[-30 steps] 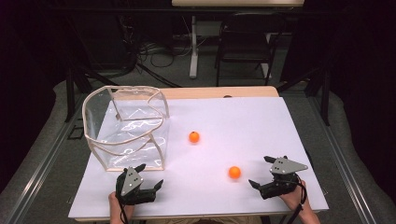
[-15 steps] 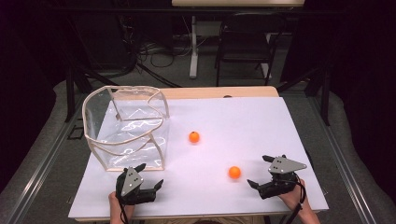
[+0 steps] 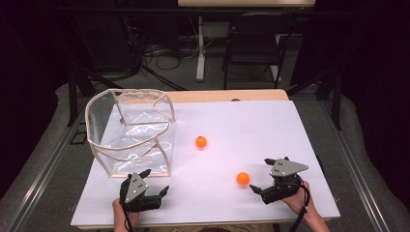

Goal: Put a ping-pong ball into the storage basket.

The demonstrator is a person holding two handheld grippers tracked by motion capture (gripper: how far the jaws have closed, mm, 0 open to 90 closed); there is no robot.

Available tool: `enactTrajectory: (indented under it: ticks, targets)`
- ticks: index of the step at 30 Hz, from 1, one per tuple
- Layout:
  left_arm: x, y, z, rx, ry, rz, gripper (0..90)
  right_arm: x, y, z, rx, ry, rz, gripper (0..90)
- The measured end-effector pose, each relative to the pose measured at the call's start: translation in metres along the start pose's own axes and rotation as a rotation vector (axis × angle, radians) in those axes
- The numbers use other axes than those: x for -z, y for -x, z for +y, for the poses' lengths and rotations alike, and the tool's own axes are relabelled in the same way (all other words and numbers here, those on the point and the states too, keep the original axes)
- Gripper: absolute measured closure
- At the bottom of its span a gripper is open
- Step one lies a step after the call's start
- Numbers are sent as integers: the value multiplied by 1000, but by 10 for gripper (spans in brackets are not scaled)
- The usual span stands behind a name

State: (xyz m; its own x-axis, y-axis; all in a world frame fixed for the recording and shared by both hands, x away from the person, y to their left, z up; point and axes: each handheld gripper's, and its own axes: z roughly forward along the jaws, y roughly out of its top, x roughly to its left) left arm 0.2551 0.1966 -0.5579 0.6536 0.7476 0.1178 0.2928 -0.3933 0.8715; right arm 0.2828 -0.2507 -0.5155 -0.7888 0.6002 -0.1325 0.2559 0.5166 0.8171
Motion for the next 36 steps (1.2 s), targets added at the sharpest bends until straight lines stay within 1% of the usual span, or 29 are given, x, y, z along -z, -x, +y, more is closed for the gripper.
enactTrajectory:
  ticks: [5,12,18,20,28,32,34,36]
  targets:
    - [0,1,1,-6,-3,3,161,-6,-2,5,11,-16,13,0]
    - [-1,1,0,1,-6,0,161,-12,-2,12,24,-27,29,0]
    - [0,0,0,-7,-5,4,161,-18,-1,18,28,-38,40,0]
    - [-1,1,0,-2,-5,3,161,-20,-1,20,33,-45,45,0]
    - [0,1,1,-8,-7,1,161,-29,-1,23,39,-69,61,0]
    - [0,0,0,-8,-4,4,161,-35,-1,24,43,-88,73,0]
    - [-1,0,0,-1,-2,1,161,-38,-1,25,42,-96,78,0]
    - [0,0,0,-5,-3,2,161,-40,0,25,40,-101,85,0]
